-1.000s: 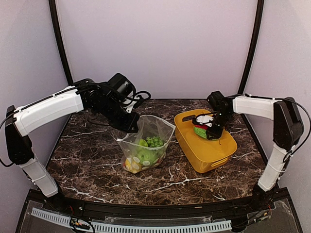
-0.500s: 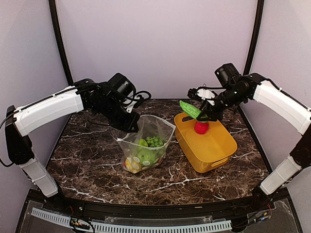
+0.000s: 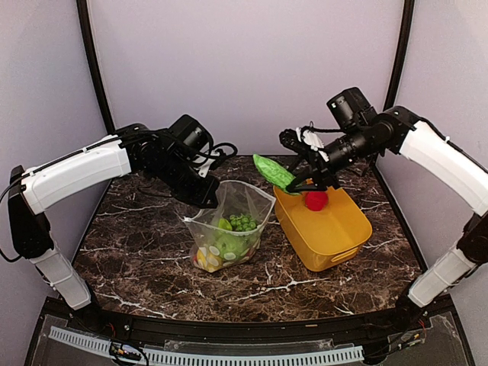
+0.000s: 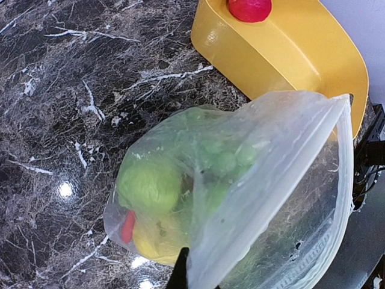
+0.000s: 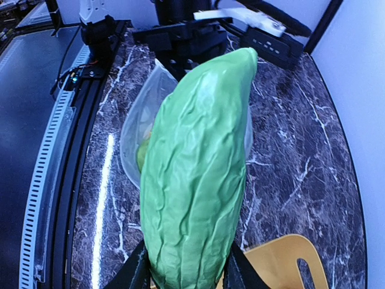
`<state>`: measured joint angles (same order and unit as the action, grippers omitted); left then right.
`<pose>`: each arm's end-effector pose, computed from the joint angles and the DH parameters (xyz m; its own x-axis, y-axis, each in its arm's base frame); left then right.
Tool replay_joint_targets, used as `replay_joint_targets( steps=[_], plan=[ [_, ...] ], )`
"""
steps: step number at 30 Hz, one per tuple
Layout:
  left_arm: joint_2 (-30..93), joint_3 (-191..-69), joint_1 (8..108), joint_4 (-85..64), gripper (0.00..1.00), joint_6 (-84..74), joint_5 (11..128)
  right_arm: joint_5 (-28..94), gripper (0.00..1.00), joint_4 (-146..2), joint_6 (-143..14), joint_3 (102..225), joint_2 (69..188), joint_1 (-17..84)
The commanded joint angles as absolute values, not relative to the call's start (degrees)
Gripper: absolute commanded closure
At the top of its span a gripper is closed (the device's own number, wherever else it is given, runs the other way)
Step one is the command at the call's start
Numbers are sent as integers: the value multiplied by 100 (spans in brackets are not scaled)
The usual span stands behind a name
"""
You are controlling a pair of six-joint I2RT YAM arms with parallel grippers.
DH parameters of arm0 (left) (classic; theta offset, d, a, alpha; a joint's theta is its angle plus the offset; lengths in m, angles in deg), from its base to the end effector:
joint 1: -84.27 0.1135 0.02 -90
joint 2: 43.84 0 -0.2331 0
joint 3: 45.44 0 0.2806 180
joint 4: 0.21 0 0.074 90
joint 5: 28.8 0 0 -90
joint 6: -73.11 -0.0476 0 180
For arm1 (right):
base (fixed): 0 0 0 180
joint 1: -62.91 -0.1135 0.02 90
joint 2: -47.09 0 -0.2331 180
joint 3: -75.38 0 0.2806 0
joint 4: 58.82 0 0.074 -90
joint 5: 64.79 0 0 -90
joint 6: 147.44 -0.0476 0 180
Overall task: Place the food in the zip-top bag and seal the zipper
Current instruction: Place the fake vegetable in the zipper food storage bag.
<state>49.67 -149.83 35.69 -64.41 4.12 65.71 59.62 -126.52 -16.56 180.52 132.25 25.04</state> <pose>0.2502 -0.2892 0.3017 -0.7745 0.3376 -0.5350 0.5366 0.7984 -0.2730 0.2521 0.2301 0.3578 0.0863 -0.6169 -0.7823 -0.9921 0.0187 -0.1242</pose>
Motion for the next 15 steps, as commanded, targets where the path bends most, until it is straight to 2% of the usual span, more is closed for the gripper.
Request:
replay_joint_targets(
  steps=[1,15],
  plan=[
    [4790,-14925,3601,-6370,99,409,6629,6455,65,-12440,-1515,18167,13415,2107],
    [4789,-14945,3602,-6412,99,419,6619,5870,68,-11795,-1008,19001,14547,1374]
  ],
)
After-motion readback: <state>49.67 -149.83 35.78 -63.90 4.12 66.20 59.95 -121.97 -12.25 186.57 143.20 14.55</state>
